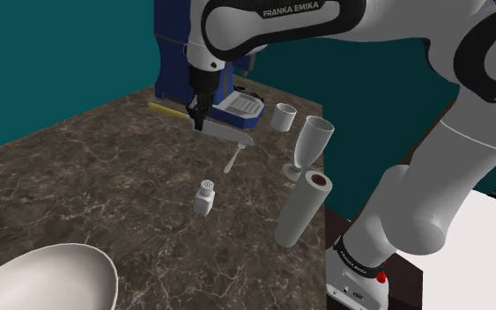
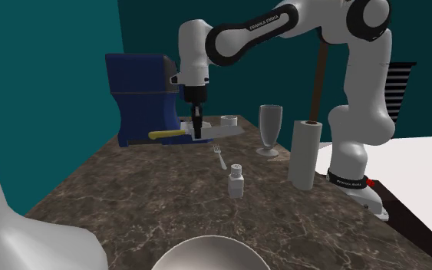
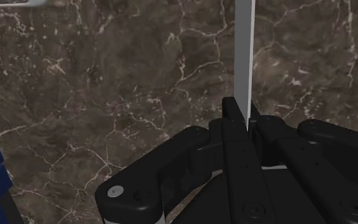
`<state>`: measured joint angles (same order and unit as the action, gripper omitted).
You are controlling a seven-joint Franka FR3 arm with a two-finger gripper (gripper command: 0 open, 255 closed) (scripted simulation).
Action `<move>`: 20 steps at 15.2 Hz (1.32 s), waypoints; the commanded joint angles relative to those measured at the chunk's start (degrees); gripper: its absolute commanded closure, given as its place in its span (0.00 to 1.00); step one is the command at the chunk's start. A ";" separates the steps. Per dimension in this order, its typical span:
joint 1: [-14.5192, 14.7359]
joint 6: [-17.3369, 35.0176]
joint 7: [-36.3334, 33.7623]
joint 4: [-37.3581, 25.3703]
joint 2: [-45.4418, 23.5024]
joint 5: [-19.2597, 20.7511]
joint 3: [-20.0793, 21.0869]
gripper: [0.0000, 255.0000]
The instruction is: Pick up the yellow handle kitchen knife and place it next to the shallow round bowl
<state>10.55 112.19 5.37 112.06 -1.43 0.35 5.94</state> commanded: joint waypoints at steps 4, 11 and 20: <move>2.86 0.90 -5.43 6.50 5.70 -1.00 2.92 1.00; 7.05 1.53 -13.16 13.59 12.39 -3.29 7.65 1.00; 12.82 1.45 -24.13 18.02 17.54 -6.97 14.91 1.00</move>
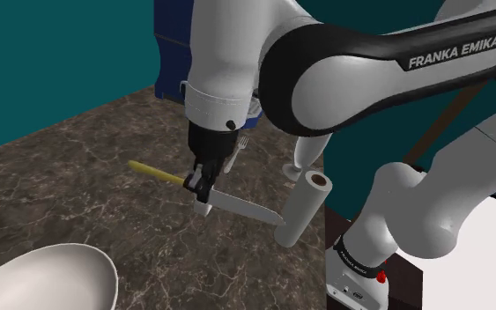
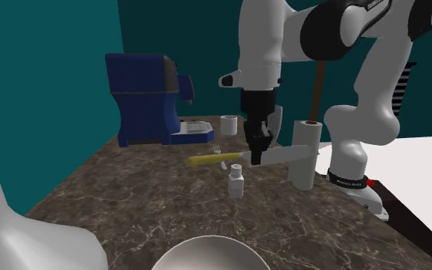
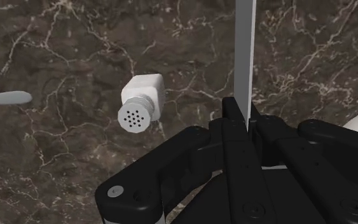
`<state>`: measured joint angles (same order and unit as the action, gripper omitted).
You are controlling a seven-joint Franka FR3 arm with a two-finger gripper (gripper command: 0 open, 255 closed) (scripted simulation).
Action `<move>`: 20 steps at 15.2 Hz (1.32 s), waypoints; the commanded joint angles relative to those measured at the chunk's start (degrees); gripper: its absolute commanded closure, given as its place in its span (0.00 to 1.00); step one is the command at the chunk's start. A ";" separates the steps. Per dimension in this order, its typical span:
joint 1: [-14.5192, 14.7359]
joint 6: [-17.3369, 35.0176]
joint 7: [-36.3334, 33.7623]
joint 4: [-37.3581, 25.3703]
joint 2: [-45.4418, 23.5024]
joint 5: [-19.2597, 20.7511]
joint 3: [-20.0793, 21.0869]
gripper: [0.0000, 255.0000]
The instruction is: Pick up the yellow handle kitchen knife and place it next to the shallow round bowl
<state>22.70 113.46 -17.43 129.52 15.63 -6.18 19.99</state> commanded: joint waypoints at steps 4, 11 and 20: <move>3.16 0.08 -6.64 0.84 1.27 -1.94 4.49 1.00; 7.03 0.03 -16.73 -1.15 0.12 -3.47 11.36 1.00; 10.84 0.13 -31.84 -8.22 -6.76 -1.21 21.06 1.00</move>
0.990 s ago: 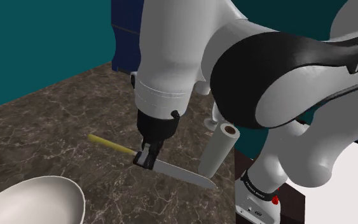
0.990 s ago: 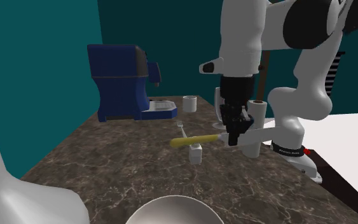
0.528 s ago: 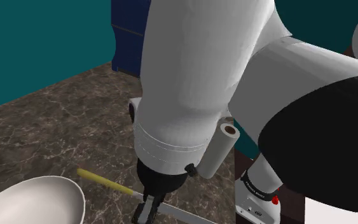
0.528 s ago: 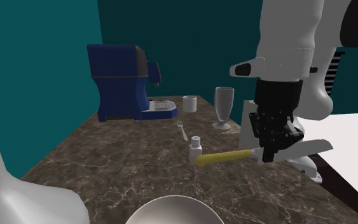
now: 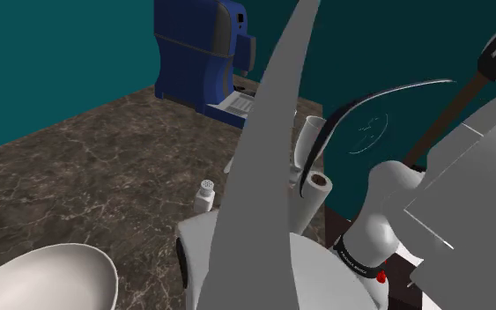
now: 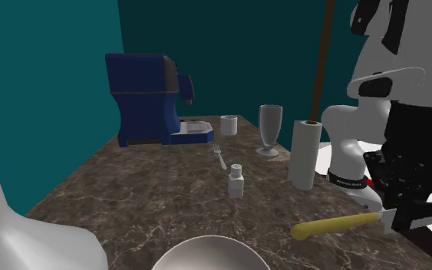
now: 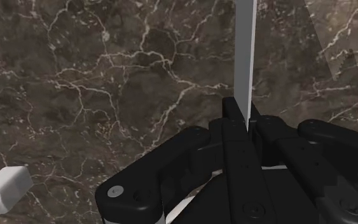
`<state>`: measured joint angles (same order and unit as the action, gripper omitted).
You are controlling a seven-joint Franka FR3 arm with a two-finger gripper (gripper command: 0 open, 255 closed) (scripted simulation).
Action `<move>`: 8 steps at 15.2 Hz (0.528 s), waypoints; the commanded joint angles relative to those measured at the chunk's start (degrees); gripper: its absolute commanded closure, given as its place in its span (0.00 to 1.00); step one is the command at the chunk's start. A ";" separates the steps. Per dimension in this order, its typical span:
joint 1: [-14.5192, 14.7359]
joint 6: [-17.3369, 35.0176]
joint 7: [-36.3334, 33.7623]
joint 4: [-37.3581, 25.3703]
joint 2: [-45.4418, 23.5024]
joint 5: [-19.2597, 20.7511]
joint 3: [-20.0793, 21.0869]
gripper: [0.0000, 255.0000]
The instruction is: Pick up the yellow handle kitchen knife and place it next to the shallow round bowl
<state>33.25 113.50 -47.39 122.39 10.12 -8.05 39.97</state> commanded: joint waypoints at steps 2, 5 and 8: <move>0.91 0.83 -4.88 -2.20 -3.39 1.95 2.84 1.00; 0.96 3.17 -5.30 -0.60 -4.32 2.51 3.13 1.00; 0.98 5.50 -5.82 0.89 -5.41 3.21 3.43 1.00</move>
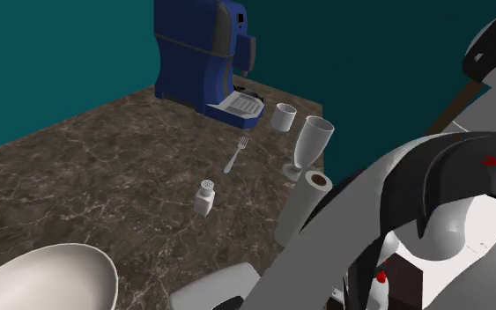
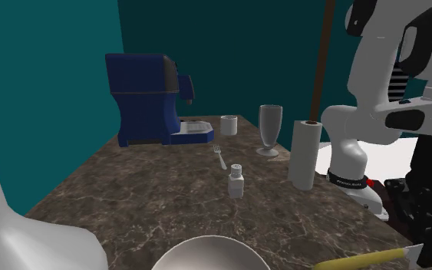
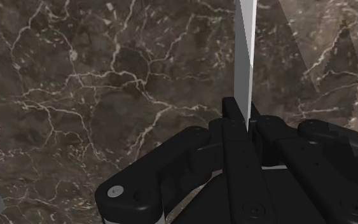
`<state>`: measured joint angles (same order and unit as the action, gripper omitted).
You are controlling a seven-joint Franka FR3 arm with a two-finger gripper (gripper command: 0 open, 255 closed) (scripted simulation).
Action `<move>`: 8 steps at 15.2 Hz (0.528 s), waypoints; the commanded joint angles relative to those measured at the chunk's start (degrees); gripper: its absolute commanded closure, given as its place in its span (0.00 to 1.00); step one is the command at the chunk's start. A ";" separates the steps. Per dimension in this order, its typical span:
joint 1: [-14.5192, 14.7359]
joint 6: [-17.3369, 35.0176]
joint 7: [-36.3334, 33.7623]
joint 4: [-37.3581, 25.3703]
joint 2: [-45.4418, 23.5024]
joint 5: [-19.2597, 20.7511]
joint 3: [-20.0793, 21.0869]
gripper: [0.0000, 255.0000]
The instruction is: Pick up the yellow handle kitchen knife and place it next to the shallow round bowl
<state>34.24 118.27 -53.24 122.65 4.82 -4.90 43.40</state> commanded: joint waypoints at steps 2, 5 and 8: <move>-0.01 2.30 -0.38 1.57 -0.92 0.61 0.20 1.00; 0.01 4.63 -1.10 2.88 -2.27 1.60 0.46 1.00; 0.05 6.95 -1.96 4.08 -3.78 2.78 0.67 1.00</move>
<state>34.22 124.50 -54.76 126.44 1.56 -2.55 43.93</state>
